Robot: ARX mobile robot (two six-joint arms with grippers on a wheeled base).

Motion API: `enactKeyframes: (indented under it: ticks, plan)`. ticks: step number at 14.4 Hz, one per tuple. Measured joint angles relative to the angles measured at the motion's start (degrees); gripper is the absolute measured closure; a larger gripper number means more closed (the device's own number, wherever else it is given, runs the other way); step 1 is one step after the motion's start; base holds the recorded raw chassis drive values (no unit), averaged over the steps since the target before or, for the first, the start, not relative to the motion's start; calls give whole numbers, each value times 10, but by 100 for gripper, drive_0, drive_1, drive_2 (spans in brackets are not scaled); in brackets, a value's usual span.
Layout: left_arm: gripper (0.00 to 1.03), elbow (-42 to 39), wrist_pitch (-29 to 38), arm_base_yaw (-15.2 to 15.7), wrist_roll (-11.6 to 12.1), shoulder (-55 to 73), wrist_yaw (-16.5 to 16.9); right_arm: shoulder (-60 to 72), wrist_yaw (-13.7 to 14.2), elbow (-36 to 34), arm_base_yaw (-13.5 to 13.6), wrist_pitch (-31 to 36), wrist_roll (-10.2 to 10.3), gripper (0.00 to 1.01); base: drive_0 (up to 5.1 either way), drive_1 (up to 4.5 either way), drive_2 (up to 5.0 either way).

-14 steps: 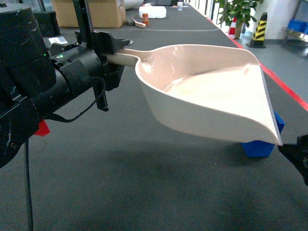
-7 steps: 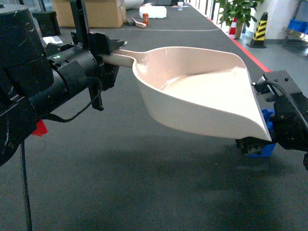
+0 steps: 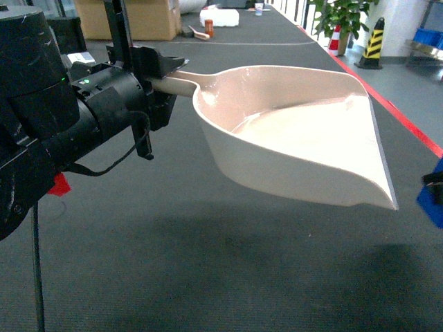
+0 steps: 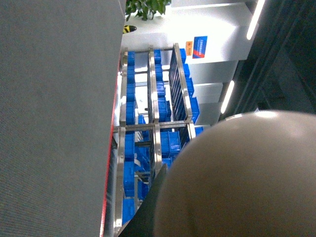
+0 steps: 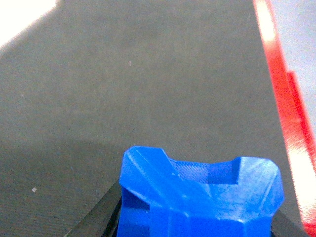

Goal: Place part in tray to right shelf

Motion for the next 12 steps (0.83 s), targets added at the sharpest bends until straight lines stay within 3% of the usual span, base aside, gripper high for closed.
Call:
enactKeyframes:
  ticks: [1, 3, 4, 5, 6, 9, 10, 12]
  plan:
    - [90, 0, 0, 0, -1, 0, 0, -67, -12, -3, -5, -19, 9, 54, 0, 0, 0]
    - [90, 0, 0, 0, -1, 0, 1, -161, -38, 22, 30, -14, 35, 54, 0, 0, 0]
    - [90, 0, 0, 0, -1, 0, 1, -140, -38, 73, 101, 16, 83, 54, 0, 0, 0]
    - [91, 0, 0, 0, -1, 0, 0, -19, -13, 126, 183, -9, 149, 54, 0, 0, 0]
    - [91, 0, 0, 0, 0, 0, 1, 11, 0, 156, 202, -7, 202, 30, 0, 0, 0]
    - [91, 0, 0, 0, 0, 0, 1, -47, 18, 148, 183, 1, 194, 3, 0, 0, 0]
    - [91, 0, 0, 0, 0, 0, 1, -68, 17, 143, 174, 0, 192, 1, 0, 0, 0]
    - [91, 0, 0, 0, 0, 0, 2, -144, 38, 120, 144, -3, 161, 3, 0, 0, 0]
